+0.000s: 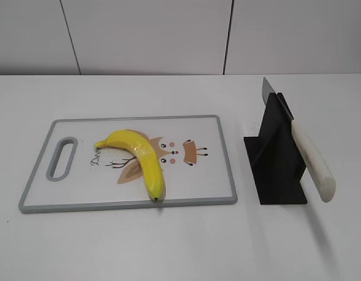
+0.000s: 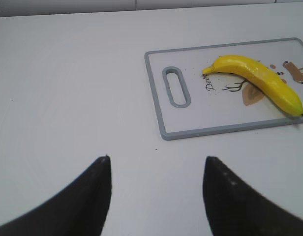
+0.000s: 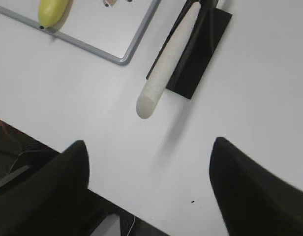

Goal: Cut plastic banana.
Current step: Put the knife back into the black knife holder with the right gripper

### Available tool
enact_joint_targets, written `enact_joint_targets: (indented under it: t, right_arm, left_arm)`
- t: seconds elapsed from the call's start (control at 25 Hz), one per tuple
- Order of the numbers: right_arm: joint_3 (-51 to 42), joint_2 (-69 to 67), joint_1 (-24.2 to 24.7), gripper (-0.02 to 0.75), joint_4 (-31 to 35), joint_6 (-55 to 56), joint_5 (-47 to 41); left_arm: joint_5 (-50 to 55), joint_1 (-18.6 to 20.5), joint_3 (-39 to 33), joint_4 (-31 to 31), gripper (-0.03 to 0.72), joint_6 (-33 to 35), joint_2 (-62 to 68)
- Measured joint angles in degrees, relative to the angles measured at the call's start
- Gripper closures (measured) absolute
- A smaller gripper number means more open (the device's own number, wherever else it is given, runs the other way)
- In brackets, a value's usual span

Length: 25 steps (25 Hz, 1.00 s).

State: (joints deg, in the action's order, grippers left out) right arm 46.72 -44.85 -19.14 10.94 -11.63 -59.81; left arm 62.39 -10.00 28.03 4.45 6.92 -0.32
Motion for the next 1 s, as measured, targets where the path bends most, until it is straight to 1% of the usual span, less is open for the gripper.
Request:
enact_joint_targets:
  t: [0.32,0.56,0.76,1.0]
  right_arm:
    - [-10.19,18.91,0.0,0.155,-1.75,-0.05,0.78]
    - [-16.4,28.15,0.0,0.156,-1.79,0.56,-0.78]
    - [-17.58,33.57,0.0,0.156,-3.32,3.4,-0.22]
    - [-17.58,41.79,0.0,0.156,-3.27,3.83,0.08]
  left_arm:
    - [0.01,0.0,0.0,-0.05,0.136,0.0,0.0]
    - [0.01,0.0,0.0,-0.05,0.136,-0.05,0.0]
    - [0.01,0.0,0.0,-0.05,0.136,-0.05,0.0]
    - [0.01,0.0,0.0,-0.05,0.136,-0.05,0.0]
